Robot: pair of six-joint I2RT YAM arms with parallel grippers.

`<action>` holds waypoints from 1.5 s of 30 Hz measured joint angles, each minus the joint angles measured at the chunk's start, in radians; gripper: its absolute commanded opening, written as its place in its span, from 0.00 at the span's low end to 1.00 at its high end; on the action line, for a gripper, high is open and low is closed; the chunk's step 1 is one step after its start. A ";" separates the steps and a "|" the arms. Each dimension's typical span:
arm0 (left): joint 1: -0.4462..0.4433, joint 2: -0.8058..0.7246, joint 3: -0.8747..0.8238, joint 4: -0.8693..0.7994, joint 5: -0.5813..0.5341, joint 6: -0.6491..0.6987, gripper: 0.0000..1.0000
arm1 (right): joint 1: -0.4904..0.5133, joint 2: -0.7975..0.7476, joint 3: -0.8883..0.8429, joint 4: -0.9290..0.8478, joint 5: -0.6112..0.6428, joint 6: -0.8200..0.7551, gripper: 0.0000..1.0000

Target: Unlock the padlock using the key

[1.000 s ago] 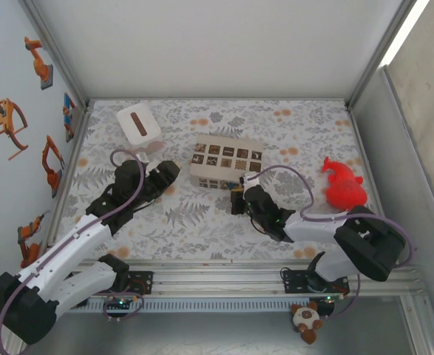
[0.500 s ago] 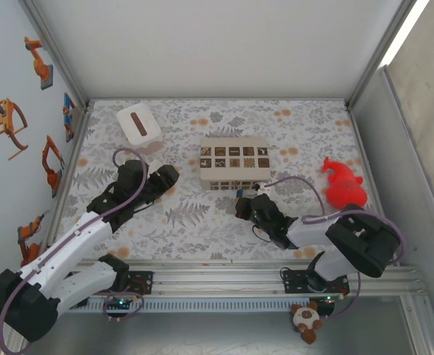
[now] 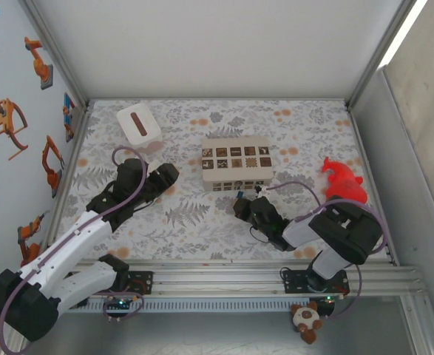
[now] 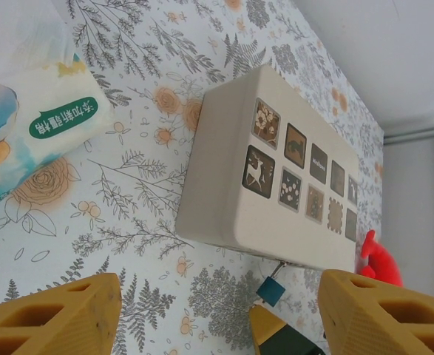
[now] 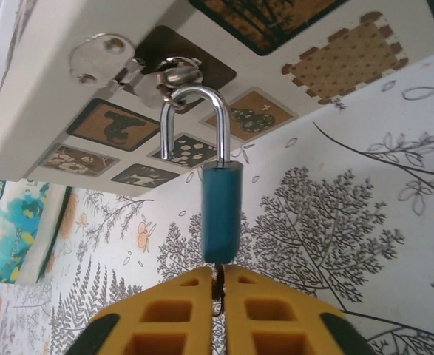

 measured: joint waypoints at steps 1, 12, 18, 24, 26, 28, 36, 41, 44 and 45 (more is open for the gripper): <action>0.000 0.000 0.000 0.000 0.000 0.000 0.71 | 0.000 0.000 -0.007 -0.001 0.001 0.011 0.22; 0.023 0.003 0.003 -0.001 0.001 0.011 0.73 | 0.000 -0.035 -0.048 0.015 0.016 0.063 0.35; 0.047 0.043 0.046 -0.004 0.033 0.032 0.76 | -0.002 -0.208 -0.086 -0.079 0.061 0.001 0.56; 0.086 0.123 0.078 0.019 0.103 0.054 0.78 | -0.093 -0.411 -0.095 -0.129 0.012 -0.124 0.72; 0.101 0.156 0.083 0.032 0.130 0.059 0.78 | -0.138 -0.452 -0.095 -0.132 -0.036 -0.151 0.74; 0.115 0.198 0.092 0.045 0.156 0.066 0.78 | -0.181 -0.478 -0.095 -0.133 -0.094 -0.168 0.75; 0.124 0.356 0.162 0.094 0.246 0.107 0.78 | -0.246 -0.400 -0.099 -0.065 -0.288 -0.152 0.77; 0.125 0.439 0.187 0.132 0.282 0.125 0.75 | -0.247 -0.249 -0.098 0.018 -0.349 -0.124 0.69; 0.127 0.495 0.205 0.156 0.306 0.134 0.69 | -0.247 -0.165 -0.097 0.081 -0.361 -0.120 0.67; 0.128 0.515 0.211 0.167 0.318 0.136 0.68 | -0.247 -0.136 -0.095 0.106 -0.362 -0.120 0.67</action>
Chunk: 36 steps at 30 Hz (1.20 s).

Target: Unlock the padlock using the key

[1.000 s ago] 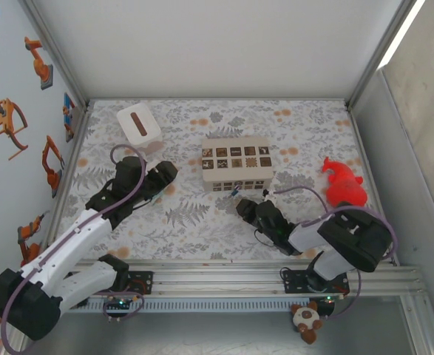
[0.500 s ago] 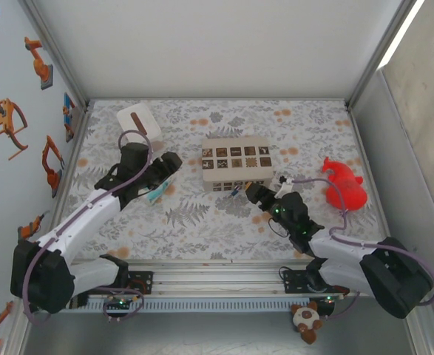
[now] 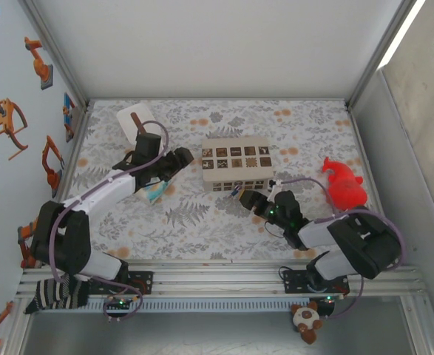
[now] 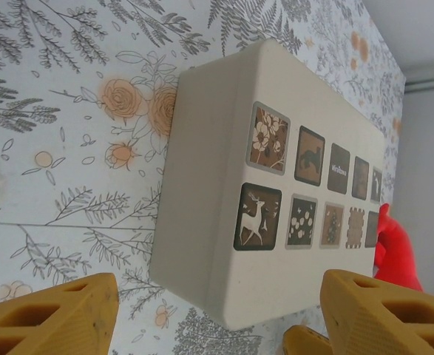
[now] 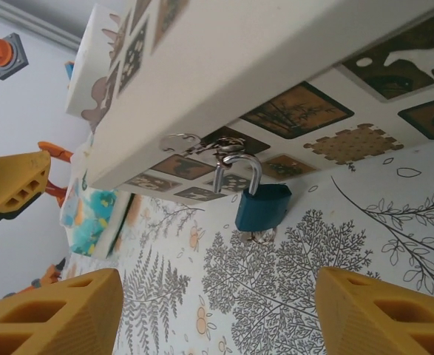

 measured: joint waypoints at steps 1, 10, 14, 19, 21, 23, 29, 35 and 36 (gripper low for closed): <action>0.001 0.021 0.005 0.014 0.012 0.000 0.67 | 0.000 0.025 0.003 0.023 -0.001 0.000 0.67; 0.003 0.158 0.037 0.080 0.088 0.000 0.65 | 0.000 0.236 0.068 0.215 -0.025 0.001 0.62; 0.003 0.185 0.055 0.100 0.108 0.000 0.61 | 0.000 0.295 0.089 0.278 -0.027 0.001 0.62; 0.003 0.220 0.061 0.125 0.123 0.000 0.59 | 0.000 0.356 0.100 0.354 -0.027 0.007 0.61; 0.003 0.237 0.061 0.127 0.128 0.000 0.59 | 0.000 0.368 0.102 0.372 -0.026 0.007 0.61; 0.003 0.250 0.061 0.127 0.131 0.000 0.58 | 0.000 0.370 0.103 0.376 -0.026 0.007 0.60; 0.003 0.265 0.061 0.129 0.134 0.000 0.57 | 0.000 0.383 0.103 0.393 -0.017 0.006 0.59; 0.003 0.269 0.061 0.134 0.135 0.001 0.56 | 0.000 0.388 0.104 0.399 0.008 0.004 0.61; 0.003 0.270 0.061 0.134 0.135 0.001 0.55 | 0.000 0.388 0.105 0.397 0.012 0.003 0.61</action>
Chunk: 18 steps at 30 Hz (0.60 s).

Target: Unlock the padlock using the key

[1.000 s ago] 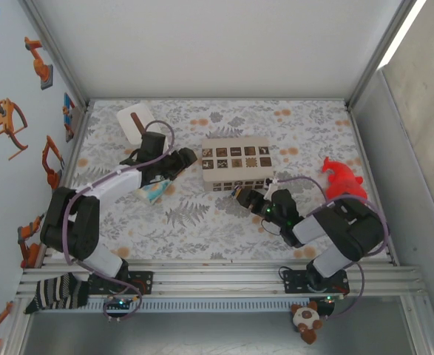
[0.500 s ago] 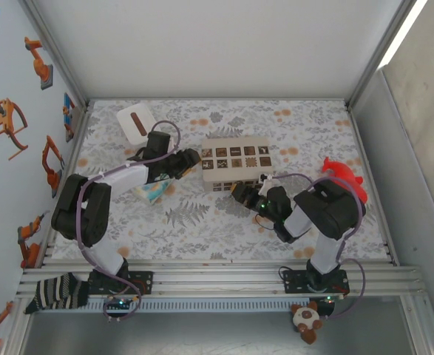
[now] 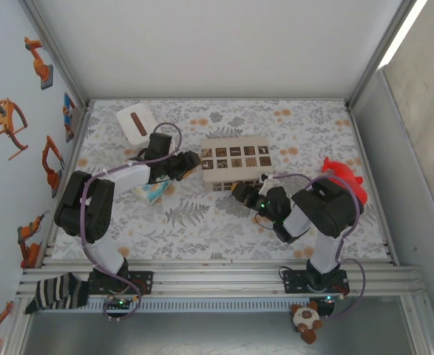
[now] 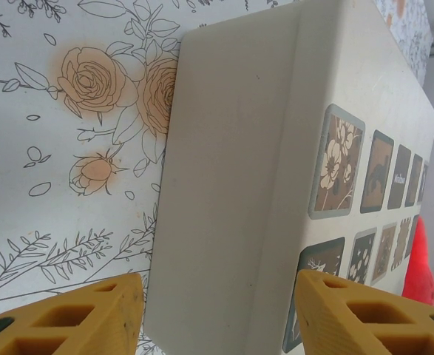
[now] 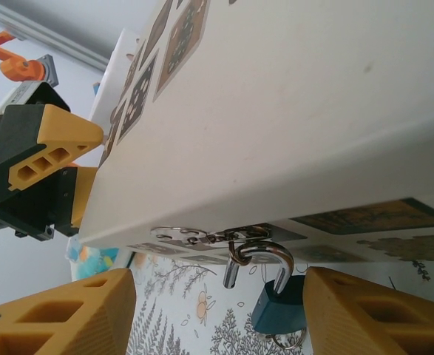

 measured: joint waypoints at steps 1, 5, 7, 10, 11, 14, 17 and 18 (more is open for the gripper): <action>0.000 0.002 0.000 0.000 0.000 0.000 0.55 | 0.000 0.000 0.003 -0.003 0.004 0.000 0.62; 0.000 0.004 0.000 0.001 0.000 0.000 0.55 | 0.000 -0.004 0.024 -0.039 0.022 0.000 0.62; 0.000 0.004 0.000 0.005 0.000 0.000 0.55 | 0.000 -0.004 0.035 -0.053 0.028 0.001 0.62; 0.000 0.004 -0.001 0.012 0.000 0.000 0.54 | 0.000 -0.004 0.052 -0.073 0.029 0.004 0.61; 0.000 0.004 -0.001 0.014 0.001 -0.001 0.54 | 0.000 -0.002 0.057 -0.076 0.028 0.005 0.61; 0.000 0.005 -0.001 0.022 0.001 -0.001 0.53 | 0.000 0.007 0.072 -0.079 0.020 0.004 0.60; 0.000 0.011 -0.001 0.030 0.001 -0.001 0.53 | 0.000 0.015 0.087 -0.078 0.001 0.004 0.57; 0.000 0.012 -0.001 0.032 0.002 -0.001 0.53 | 0.000 0.016 0.091 -0.079 -0.006 0.005 0.57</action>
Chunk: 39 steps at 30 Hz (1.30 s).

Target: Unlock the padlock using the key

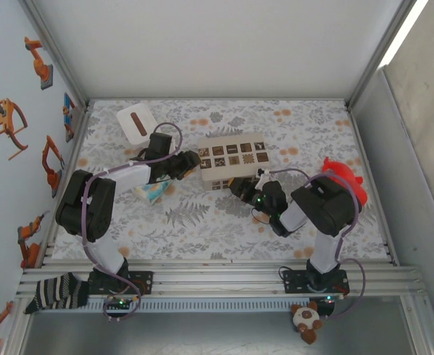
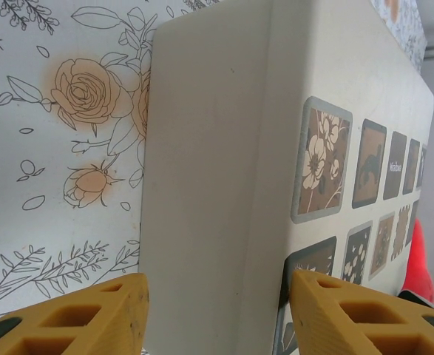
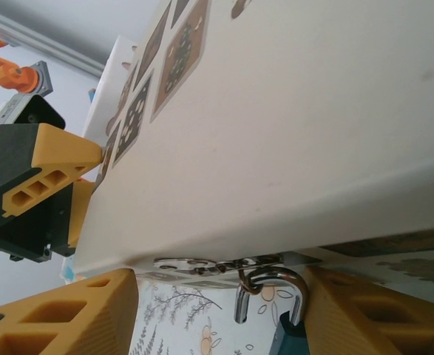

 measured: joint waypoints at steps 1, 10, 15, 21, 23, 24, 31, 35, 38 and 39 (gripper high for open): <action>0.000 0.001 0.000 0.003 0.000 0.000 0.52 | 0.000 0.001 0.003 0.000 -0.005 0.000 0.56; 0.000 0.001 -0.001 0.010 0.000 0.000 0.52 | 0.000 0.001 -0.002 0.000 -0.007 0.002 0.39; 0.000 0.001 -0.003 0.013 0.000 0.000 0.52 | 0.000 0.001 -0.003 0.000 -0.007 -0.001 0.32; 0.000 0.001 -0.006 0.018 0.000 0.000 0.52 | 0.000 0.001 -0.003 0.001 -0.008 -0.001 0.24; 0.000 0.001 -0.006 0.019 0.000 0.000 0.52 | 0.000 0.001 -0.003 0.000 -0.006 -0.001 0.22; 0.000 0.001 -0.006 0.020 0.000 0.000 0.52 | 0.000 0.003 -0.003 0.000 -0.006 -0.001 0.21; 0.000 0.001 -0.006 0.021 -0.001 0.000 0.52 | 0.000 0.012 -0.003 0.008 0.006 -0.012 0.11; 0.000 0.001 -0.006 0.021 -0.001 0.000 0.52 | 0.000 0.014 -0.005 0.010 0.014 -0.013 0.03; 0.000 0.001 -0.006 0.021 -0.001 0.000 0.52 | 0.000 0.014 -0.012 0.018 0.020 -0.008 0.00; -0.001 0.001 -0.006 0.021 -0.001 0.000 0.52 | 0.000 0.015 -0.013 0.020 0.022 -0.006 0.00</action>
